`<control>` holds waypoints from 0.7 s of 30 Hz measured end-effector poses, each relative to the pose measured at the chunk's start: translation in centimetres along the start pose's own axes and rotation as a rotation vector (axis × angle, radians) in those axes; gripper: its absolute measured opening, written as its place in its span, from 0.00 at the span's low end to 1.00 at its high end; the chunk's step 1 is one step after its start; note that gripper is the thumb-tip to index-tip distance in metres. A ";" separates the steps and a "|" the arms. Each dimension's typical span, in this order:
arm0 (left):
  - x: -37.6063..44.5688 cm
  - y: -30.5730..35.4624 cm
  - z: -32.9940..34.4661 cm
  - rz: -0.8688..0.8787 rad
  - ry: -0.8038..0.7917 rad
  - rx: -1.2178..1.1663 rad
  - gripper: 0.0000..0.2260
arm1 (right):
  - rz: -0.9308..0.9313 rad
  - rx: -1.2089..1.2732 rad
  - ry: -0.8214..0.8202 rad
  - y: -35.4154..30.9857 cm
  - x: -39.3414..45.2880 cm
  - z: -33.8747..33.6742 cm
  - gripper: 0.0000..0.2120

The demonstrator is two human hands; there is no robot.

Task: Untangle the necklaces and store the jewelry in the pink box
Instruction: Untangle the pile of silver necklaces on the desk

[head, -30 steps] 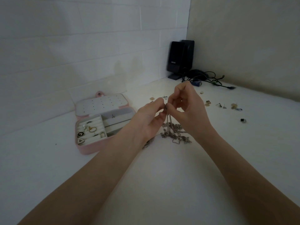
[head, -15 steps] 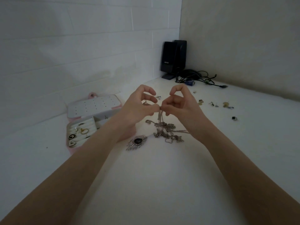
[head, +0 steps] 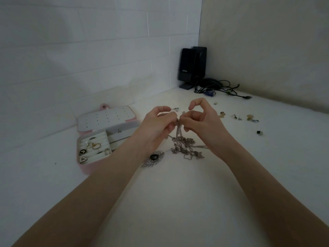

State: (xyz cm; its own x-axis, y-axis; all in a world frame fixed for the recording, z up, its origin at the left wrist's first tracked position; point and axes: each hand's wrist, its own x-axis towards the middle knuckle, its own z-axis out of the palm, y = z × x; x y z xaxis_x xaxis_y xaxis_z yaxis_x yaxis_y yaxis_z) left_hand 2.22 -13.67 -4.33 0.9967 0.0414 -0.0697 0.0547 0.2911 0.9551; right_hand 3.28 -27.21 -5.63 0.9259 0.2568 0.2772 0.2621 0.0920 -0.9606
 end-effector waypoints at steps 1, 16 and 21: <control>0.0 0.0 -0.1 0.023 0.005 0.051 0.10 | -0.006 -0.010 -0.003 0.0 0.0 0.0 0.13; 0.0 0.3 -1.0 0.129 -0.054 0.435 0.13 | 0.025 -0.166 -0.086 -0.3 -0.3 -0.3 0.14; 0.0 0.0 -0.9 0.188 -0.069 0.529 0.13 | 0.036 -0.143 -0.054 -0.3 -0.1 -0.5 0.15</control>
State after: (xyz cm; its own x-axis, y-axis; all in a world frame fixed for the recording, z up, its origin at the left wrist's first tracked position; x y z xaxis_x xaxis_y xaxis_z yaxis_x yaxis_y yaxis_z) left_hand 2.18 -12.79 -4.59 0.9928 -0.0218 0.1180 -0.1198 -0.2346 0.9647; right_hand 3.23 -27.71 -5.40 0.9206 0.3089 0.2391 0.2682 -0.0550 -0.9618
